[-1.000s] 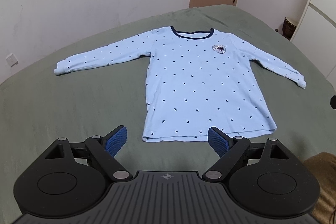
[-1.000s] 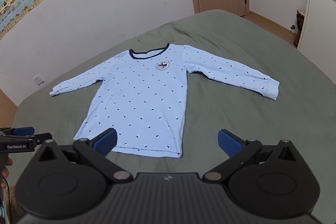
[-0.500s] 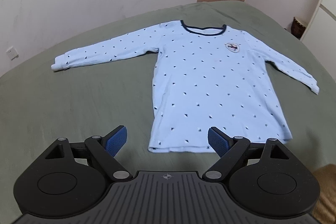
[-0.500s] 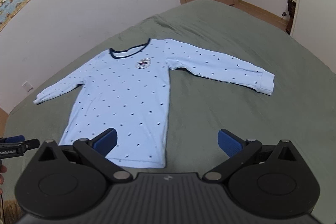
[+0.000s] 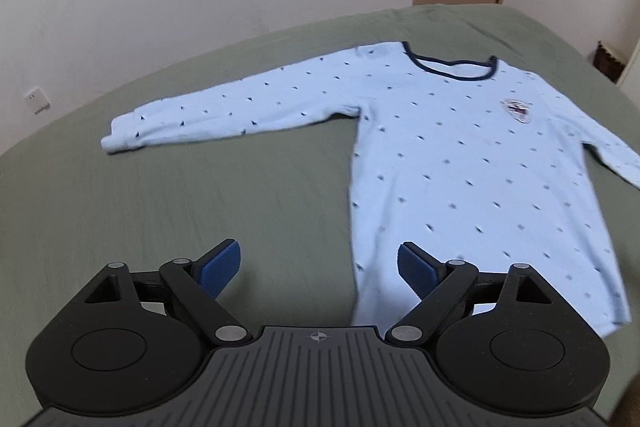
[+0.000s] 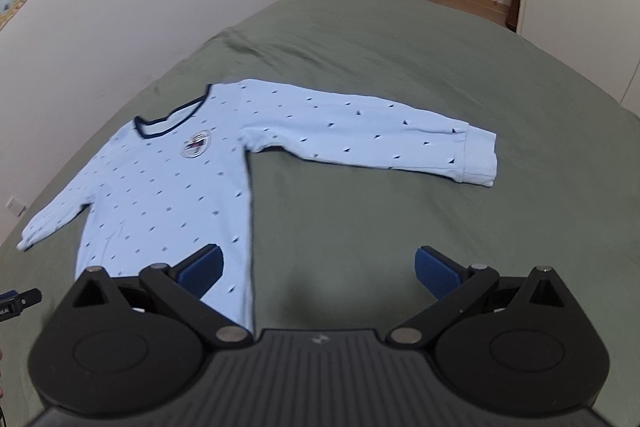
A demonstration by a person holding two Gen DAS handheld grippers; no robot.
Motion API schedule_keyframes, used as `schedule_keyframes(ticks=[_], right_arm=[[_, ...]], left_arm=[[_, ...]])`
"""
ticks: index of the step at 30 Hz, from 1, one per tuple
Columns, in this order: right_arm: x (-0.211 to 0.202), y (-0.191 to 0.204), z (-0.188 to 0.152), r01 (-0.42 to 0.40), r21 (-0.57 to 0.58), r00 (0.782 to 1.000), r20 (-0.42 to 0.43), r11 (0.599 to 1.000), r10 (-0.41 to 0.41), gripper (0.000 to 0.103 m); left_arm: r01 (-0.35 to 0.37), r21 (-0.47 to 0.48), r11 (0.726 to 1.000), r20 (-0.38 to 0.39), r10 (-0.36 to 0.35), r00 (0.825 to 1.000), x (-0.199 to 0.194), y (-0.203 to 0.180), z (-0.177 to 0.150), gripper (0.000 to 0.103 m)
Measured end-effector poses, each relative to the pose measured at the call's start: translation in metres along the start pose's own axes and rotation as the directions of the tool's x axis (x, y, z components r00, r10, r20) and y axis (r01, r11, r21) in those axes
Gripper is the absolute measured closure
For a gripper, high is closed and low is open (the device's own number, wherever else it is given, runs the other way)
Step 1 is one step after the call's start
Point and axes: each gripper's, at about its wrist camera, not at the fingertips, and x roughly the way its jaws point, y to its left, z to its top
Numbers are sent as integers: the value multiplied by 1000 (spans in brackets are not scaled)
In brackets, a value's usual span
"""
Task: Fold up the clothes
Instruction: 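Move the right gripper over the shirt toward one sleeve cuff, then lower the open right gripper onto the sleeve cuff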
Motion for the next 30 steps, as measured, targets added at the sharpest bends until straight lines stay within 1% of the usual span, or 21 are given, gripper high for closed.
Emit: schedule_keyframes(ticks=[4, 7, 10, 13, 17, 21, 24, 28, 30], right_arm=[[15, -7, 10, 12, 29, 1000, 2, 1000, -12, 0], [25, -21, 21, 9, 85, 1000, 22, 996, -11, 0], [34, -33, 30, -2, 138, 999, 36, 990, -3, 0], [44, -45, 37, 5, 178, 999, 45, 984, -13, 0], [59, -69, 44, 33, 238, 997, 53, 971, -47, 0], [69, -88, 51, 90, 259, 993, 52, 962, -107, 0], [70, -103, 55, 98, 285, 991, 63, 954, -121, 0], [72, -125, 59, 98, 321, 988, 83, 942, -131, 0], [74, -134, 60, 82, 330, 989, 89, 940, -118, 0]], left_arm=[[52, -31, 998, -9, -52, 999, 16, 3, 9, 15], [50, -43, 998, -4, -50, 999, 27, 5, 15, 15], [56, -78, 995, -9, -57, 998, 40, 9, 27, 15], [60, -102, 993, -14, -61, 998, 48, 12, 34, 16], [72, -95, 993, -21, -74, 997, 61, 11, 46, 16], [94, -95, 991, -14, -95, 995, 70, 8, 55, 16], [104, -98, 990, -13, -106, 994, 77, 5, 60, 16], [104, -76, 992, -18, -106, 994, 86, 0, 66, 16], [109, -74, 991, -14, -111, 994, 90, -1, 69, 16]])
